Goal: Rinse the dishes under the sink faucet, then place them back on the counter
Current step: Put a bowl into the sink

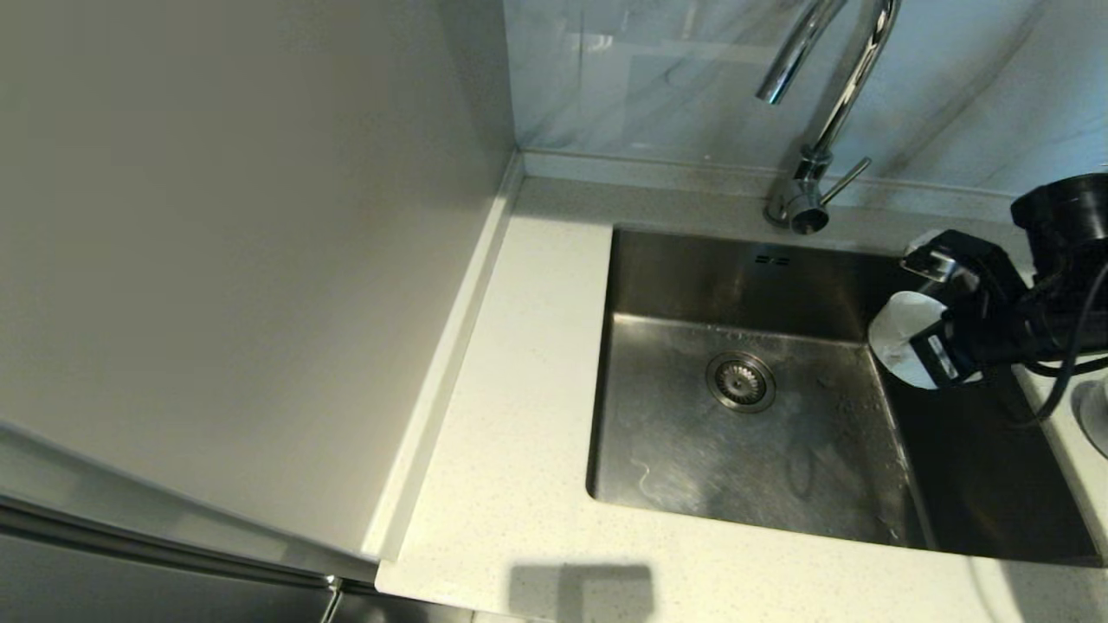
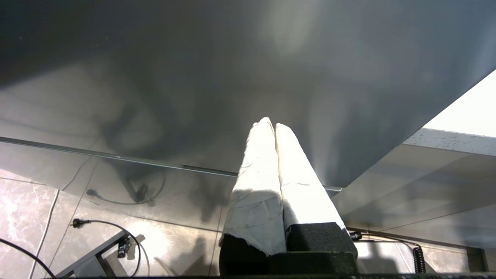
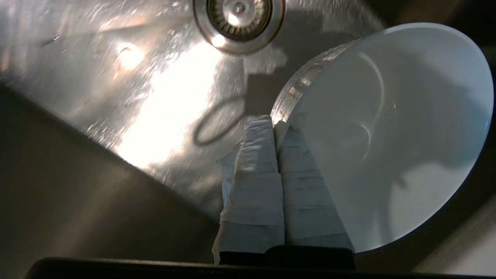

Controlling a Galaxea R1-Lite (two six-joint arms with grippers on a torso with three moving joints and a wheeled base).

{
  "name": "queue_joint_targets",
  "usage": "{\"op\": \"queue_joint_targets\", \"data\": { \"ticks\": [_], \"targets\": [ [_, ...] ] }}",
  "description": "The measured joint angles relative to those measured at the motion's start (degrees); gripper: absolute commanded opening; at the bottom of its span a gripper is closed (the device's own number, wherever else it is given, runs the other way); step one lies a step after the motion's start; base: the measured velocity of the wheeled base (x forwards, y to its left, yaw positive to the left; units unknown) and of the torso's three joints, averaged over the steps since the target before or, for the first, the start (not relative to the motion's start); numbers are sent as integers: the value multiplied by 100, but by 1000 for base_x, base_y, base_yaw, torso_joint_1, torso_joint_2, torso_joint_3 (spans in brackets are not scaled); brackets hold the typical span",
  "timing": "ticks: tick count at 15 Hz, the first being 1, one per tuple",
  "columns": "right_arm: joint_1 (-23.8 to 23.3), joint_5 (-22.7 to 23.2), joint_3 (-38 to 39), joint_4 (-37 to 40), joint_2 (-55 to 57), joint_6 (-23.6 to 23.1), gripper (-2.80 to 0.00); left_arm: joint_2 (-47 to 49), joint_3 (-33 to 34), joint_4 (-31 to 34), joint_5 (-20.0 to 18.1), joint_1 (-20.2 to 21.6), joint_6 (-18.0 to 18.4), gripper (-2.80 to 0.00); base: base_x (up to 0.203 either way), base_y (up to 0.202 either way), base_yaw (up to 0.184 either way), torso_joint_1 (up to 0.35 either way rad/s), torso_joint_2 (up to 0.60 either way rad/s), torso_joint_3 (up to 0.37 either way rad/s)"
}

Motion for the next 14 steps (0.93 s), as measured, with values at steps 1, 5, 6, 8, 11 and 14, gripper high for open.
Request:
{"op": "queue_joint_targets", "data": {
  "ticks": [1, 5, 6, 8, 11, 14],
  "targets": [
    [17, -4, 235, -579, 190, -73, -280, 0, 0, 0, 4, 0, -2, -280, 0, 0, 0, 0, 0, 0],
    [5, -17, 956, -2583, 1113, -366, -280, 0, 0, -2, 4, 0, 0, -280, 0, 0, 0, 0, 0, 0],
    [6, -24, 1015, -2922, 1367, -387, -280, 0, 0, 0, 4, 0, 0, -280, 0, 0, 0, 0, 0, 0],
    [11, -83, 1018, -3418, 1848, -404, -280, 0, 0, -2, 3, 0, 0, -280, 0, 0, 0, 0, 0, 0],
    [28, -266, 706, -3686, 2470, -415, -280, 0, 0, -2, 4, 0, -2, -280, 0, 0, 0, 0, 0, 0],
    [44, -487, 316, -3732, 2901, -457, -280, 0, 0, -2, -1, 0, -2, -280, 0, 0, 0, 0, 0, 0]
  ]
}}
